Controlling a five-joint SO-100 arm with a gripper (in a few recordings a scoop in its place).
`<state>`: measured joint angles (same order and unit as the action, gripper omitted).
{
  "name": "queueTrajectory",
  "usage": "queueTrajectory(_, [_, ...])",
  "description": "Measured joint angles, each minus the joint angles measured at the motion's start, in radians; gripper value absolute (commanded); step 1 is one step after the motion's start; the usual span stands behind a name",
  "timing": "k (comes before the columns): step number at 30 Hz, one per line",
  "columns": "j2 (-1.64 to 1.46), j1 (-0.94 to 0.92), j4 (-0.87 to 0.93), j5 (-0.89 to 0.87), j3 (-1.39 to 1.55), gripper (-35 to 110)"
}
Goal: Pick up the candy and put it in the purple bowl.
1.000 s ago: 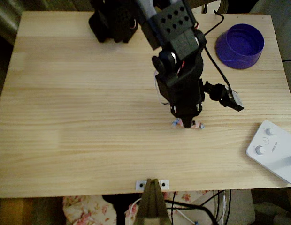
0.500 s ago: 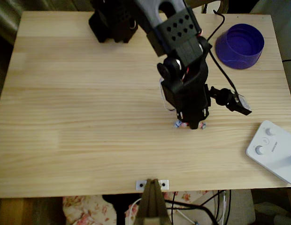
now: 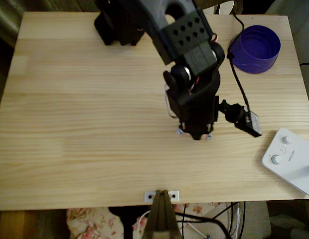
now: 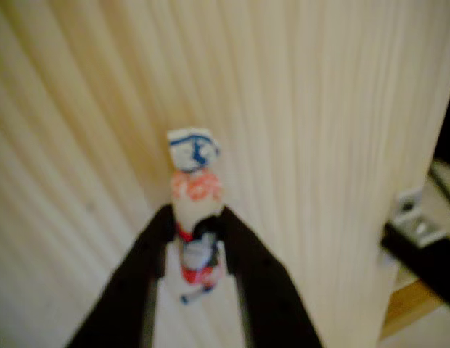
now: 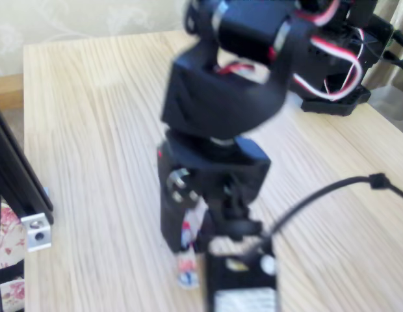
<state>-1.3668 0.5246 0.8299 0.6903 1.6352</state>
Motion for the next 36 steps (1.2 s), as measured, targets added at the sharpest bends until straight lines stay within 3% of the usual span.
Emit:
queueTrajectory(10, [-0.356, 0.057, 0.276, -0.224, 0.075, 0])
queueTrajectory(18, [-0.715, 0.382, 0.416, -0.437, 0.179, 0])
queueTrajectory(26, [-0.767, 0.698, 0.348, -0.615, 0.183, 0])
queueTrajectory(36, [-0.669, 0.804, 0.181, -0.669, 0.183, 1])
